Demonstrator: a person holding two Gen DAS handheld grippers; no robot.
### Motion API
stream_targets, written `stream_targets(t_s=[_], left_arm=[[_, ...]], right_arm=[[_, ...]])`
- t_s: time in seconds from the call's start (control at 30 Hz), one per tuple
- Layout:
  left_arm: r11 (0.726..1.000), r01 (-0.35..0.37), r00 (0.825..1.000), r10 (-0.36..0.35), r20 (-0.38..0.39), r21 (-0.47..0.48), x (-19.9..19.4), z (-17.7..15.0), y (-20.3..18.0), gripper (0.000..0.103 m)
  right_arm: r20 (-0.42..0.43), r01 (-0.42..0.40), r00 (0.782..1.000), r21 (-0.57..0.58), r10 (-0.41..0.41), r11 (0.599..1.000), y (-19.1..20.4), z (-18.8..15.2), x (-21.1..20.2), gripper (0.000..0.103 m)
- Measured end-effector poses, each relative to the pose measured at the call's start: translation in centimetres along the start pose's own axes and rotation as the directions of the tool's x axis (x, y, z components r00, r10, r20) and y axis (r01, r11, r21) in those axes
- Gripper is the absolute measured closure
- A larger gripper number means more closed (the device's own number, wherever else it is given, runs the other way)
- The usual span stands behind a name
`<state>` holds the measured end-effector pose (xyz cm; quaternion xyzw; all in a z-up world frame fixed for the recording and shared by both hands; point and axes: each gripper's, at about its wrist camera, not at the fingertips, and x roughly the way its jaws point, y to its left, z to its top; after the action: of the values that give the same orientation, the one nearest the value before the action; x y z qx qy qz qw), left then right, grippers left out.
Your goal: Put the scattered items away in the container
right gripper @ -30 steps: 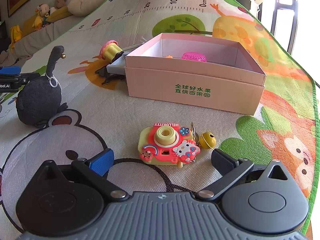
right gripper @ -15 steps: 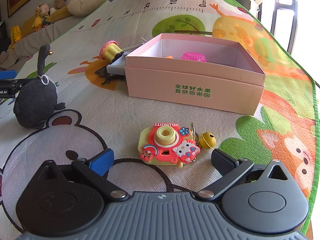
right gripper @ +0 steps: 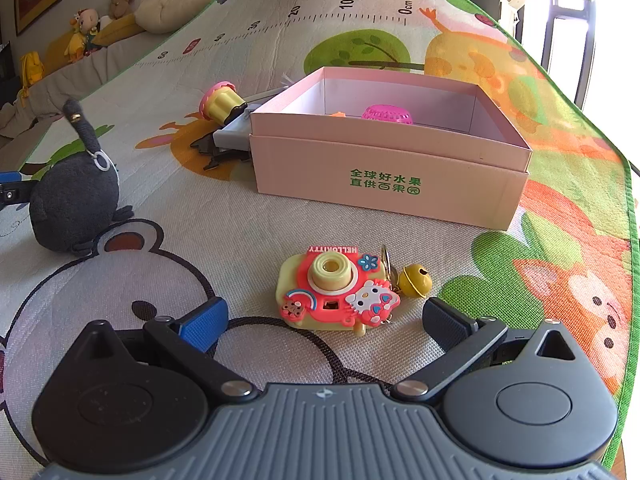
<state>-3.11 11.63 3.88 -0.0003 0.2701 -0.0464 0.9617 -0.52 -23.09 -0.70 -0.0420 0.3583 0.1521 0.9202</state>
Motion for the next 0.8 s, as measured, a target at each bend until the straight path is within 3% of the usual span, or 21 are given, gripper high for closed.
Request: stream_targets(t_s=[0.1,0.27,0.43,0.8], left_arm=[[0.998,0.065,0.998,-0.064,0.026,-0.025,-0.3,0.6,-0.7,0.000],[0.987,0.113,0.992,-0.118,0.044,0.112,0.8,1.3,-5.6,0.000],[0.980,-0.022,0.994,0.000,0.109,0.199,0.6,1.5,-7.7,0.000],[0.980,-0.154,0.986,0.145,0.079,0.127,0.4,0.0,-4.1,0.000]], right_arm=[[0.000,0.000,1.000,0.000,0.000,1.000,0.0,0.0,0.0,0.000],[0.000,0.000,1.000,0.000,0.000,1.000,0.0,0.0,0.0,0.000],[0.001,0.000,1.000,0.000,0.000,1.000,0.0,-0.1,0.0,0.000],[-0.013,0.011,1.000,-0.006,-0.011,1.000,0.2,0.2,0.0,0.000]])
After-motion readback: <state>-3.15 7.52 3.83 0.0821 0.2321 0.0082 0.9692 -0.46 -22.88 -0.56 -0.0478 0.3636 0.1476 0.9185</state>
